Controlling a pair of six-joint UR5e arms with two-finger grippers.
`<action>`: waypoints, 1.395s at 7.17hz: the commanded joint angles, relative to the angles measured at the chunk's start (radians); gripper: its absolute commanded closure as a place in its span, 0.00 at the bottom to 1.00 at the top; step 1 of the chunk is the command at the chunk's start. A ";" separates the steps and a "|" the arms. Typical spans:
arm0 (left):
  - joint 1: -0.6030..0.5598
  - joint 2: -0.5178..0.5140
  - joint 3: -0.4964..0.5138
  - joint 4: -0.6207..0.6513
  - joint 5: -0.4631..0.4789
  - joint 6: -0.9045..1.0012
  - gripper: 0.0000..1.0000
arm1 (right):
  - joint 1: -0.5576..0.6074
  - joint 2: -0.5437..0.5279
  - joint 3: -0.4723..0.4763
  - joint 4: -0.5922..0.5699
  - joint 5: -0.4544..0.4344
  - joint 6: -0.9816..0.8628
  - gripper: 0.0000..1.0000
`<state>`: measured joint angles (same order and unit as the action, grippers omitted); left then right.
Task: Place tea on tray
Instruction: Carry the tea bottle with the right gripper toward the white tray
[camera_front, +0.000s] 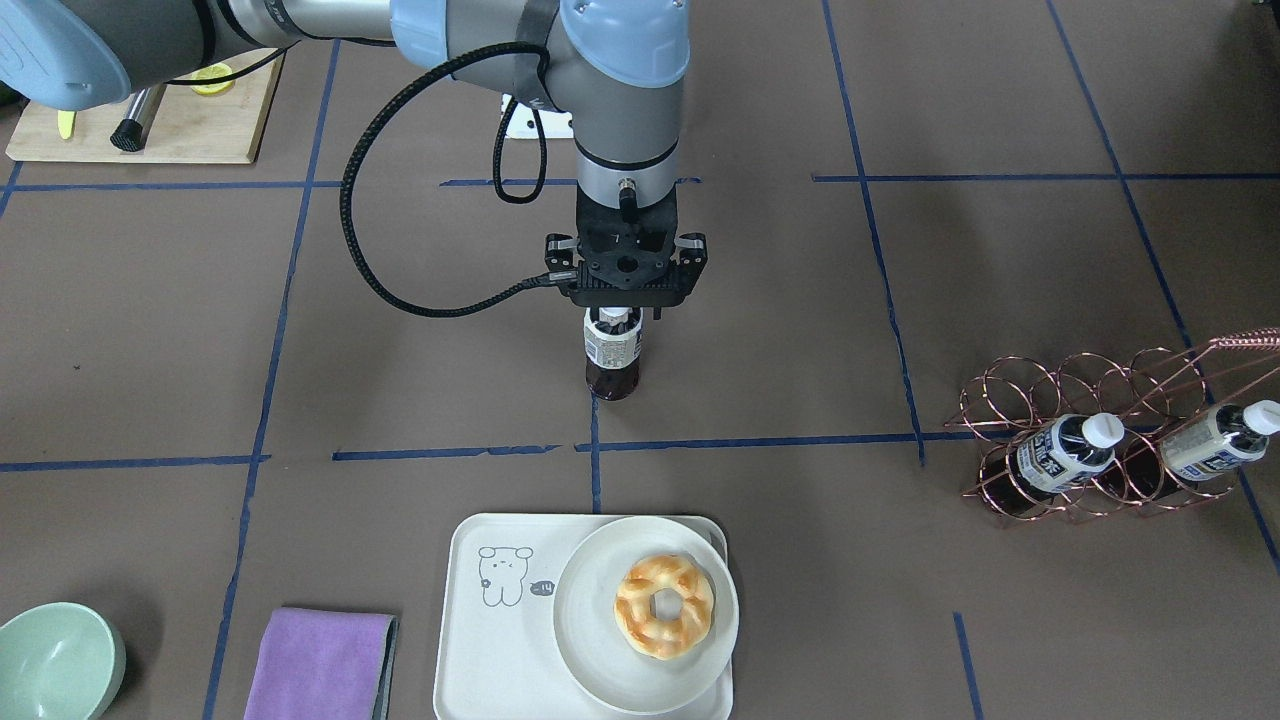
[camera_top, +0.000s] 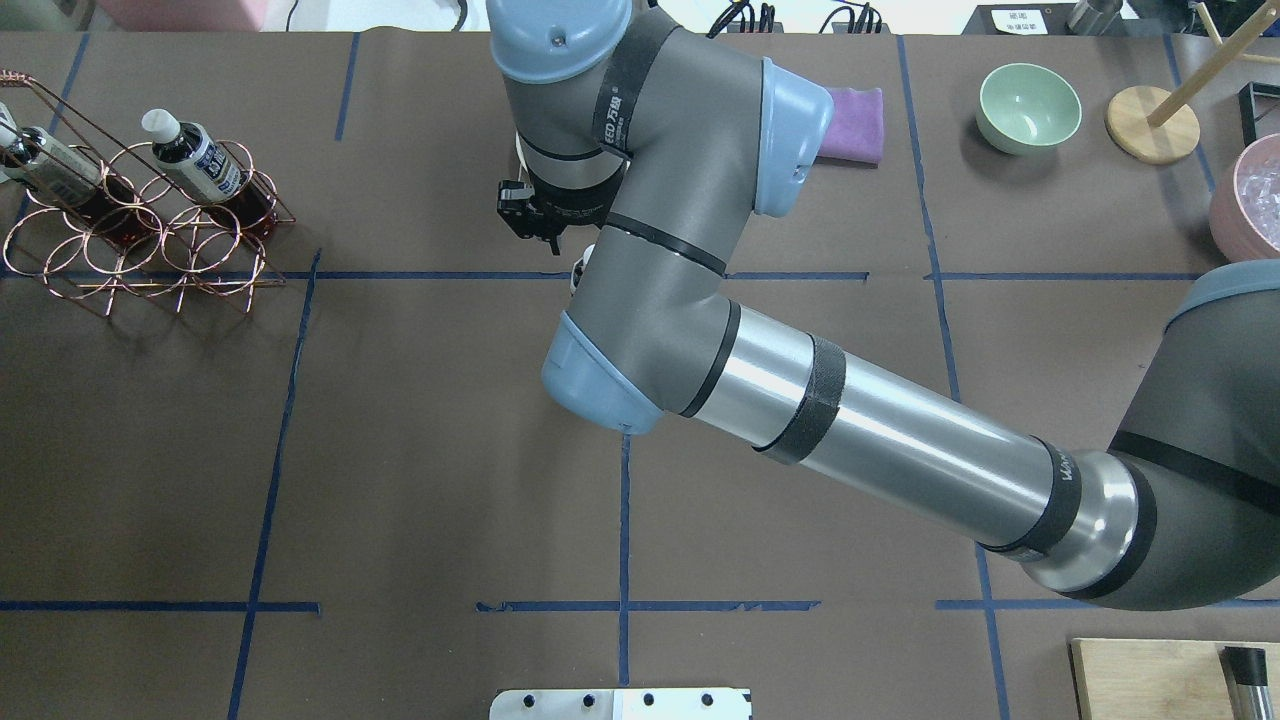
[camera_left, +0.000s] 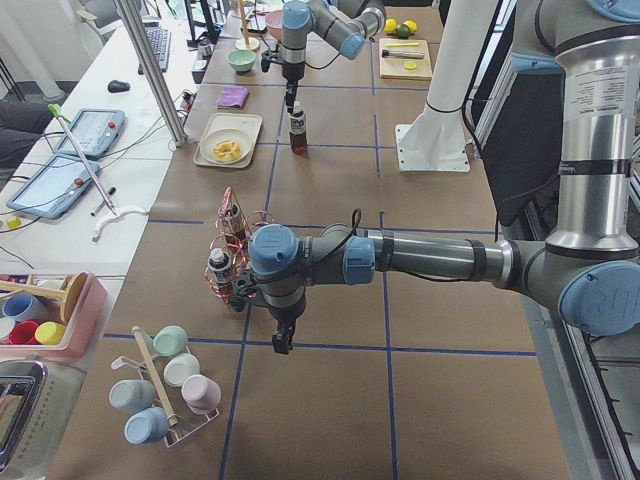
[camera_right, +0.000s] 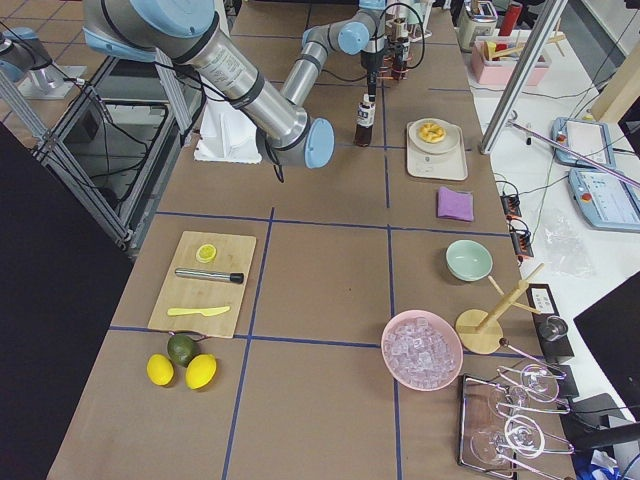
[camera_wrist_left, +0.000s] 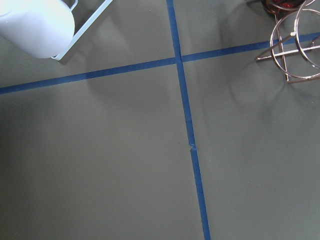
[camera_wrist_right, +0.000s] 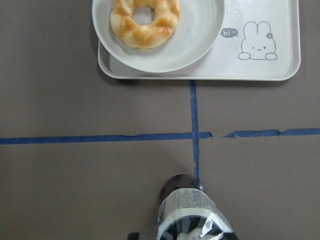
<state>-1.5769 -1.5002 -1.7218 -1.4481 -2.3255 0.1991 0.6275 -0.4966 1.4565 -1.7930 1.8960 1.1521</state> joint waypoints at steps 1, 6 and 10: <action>0.000 0.000 0.001 0.000 0.000 -0.001 0.00 | -0.002 -0.008 -0.001 0.000 0.000 0.000 0.47; 0.000 -0.002 0.001 0.000 -0.002 -0.013 0.00 | -0.002 -0.005 0.007 -0.031 0.003 0.000 0.47; 0.000 -0.002 0.001 0.000 -0.002 -0.015 0.00 | -0.009 -0.007 0.012 -0.037 0.003 0.000 0.55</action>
<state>-1.5769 -1.5018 -1.7219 -1.4481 -2.3270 0.1843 0.6206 -0.5052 1.4676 -1.8294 1.8990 1.1520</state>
